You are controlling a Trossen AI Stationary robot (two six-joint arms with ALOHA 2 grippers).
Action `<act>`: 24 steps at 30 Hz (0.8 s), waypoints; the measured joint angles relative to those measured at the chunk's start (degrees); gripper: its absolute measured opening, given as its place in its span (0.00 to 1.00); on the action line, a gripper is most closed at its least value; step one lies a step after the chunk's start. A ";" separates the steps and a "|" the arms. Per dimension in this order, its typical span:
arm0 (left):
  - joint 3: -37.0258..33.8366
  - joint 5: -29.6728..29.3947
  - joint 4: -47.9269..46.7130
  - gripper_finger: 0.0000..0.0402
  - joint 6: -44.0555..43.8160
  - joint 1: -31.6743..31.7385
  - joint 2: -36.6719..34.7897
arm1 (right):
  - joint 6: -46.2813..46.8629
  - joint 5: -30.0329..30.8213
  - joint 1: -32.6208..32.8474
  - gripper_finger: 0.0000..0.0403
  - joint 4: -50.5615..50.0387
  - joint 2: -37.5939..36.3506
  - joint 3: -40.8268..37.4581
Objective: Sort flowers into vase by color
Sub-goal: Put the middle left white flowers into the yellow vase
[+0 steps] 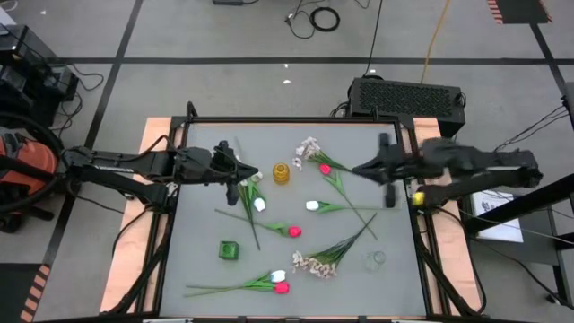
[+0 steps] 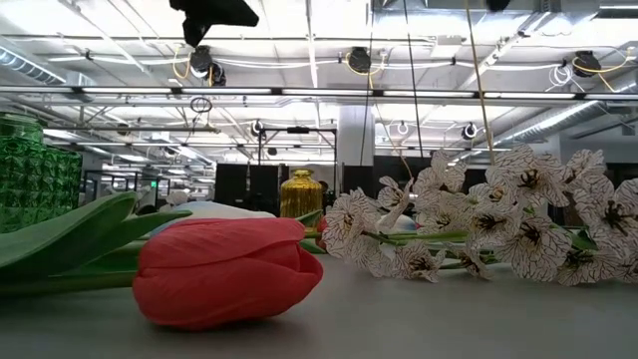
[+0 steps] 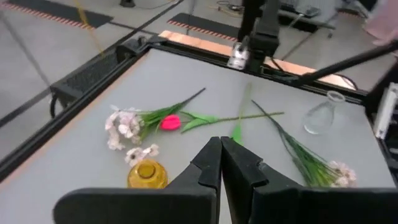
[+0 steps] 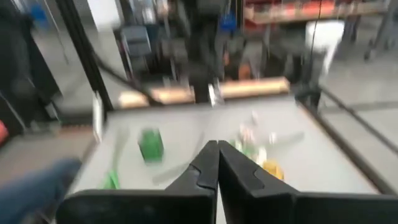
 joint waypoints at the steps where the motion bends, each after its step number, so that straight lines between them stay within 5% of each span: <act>1: 0.00 -1.08 -1.03 0.04 -1.66 0.02 0.30 | 0.03 0.02 0.00 0.00 -0.31 1.54 -0.47; 14: 0.02 -5.35 -10.86 0.04 -17.63 -2.58 9.71 | 9.80 0.24 0.00 0.00 0.28 14.87 -2.78; 24: 0.02 -5.80 -11.58 0.04 -23.88 -3.14 17.33 | 9.60 0.39 -0.72 0.00 2.00 16.35 -2.78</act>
